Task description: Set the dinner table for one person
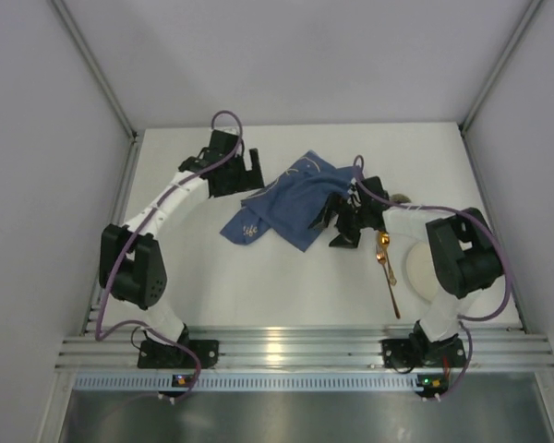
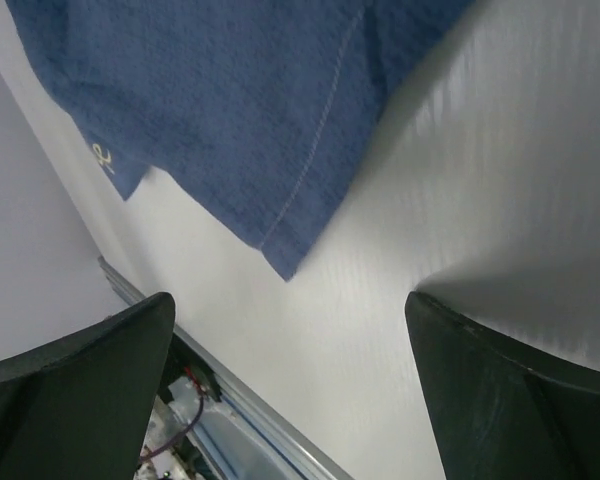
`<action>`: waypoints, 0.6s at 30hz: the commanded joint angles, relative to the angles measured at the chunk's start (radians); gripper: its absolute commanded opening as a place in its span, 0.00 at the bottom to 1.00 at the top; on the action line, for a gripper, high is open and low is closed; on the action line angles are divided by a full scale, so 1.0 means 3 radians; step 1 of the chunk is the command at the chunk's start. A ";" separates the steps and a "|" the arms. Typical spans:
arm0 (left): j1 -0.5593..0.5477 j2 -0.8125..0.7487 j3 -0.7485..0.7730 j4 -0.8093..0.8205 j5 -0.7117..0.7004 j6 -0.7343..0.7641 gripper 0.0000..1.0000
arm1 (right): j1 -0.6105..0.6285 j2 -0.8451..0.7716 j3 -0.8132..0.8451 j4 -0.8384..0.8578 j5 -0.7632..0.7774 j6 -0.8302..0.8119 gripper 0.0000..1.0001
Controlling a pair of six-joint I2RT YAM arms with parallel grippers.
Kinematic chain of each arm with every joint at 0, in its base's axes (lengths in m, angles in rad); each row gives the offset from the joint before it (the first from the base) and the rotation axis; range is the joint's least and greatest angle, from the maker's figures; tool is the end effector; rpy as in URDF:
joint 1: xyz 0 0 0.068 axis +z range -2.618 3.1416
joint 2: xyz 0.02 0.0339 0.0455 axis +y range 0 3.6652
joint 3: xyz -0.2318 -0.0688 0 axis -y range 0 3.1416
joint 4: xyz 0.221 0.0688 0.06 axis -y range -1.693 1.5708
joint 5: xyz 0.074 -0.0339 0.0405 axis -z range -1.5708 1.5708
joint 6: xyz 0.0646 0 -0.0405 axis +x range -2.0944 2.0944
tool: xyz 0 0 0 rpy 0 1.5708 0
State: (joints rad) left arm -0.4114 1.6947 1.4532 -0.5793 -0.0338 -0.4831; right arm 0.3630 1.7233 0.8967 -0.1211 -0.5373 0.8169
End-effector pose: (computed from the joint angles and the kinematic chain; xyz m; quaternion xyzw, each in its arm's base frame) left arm 0.3419 -0.1468 0.2475 -0.0395 0.9296 -0.1442 0.3370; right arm 0.2917 0.1462 0.1155 0.1272 0.9125 0.3744 0.1050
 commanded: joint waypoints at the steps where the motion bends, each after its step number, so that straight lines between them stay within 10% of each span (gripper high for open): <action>1: 0.0486 -0.0035 -0.0226 0.0019 -0.0036 -0.0113 0.99 | 0.0099 0.0309 0.0303 0.0200 0.0277 0.0099 1.00; 18: 0.0927 0.0533 -0.0819 0.0044 0.0807 0.0214 0.83 | 0.0523 0.0897 0.1163 -0.0537 0.0682 0.0151 0.88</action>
State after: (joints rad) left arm -0.1337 1.8557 1.2404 -0.5888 0.1368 -0.4469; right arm 0.4824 1.9388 1.2198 -0.2054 -0.3775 0.8619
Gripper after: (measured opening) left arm 0.847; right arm 0.901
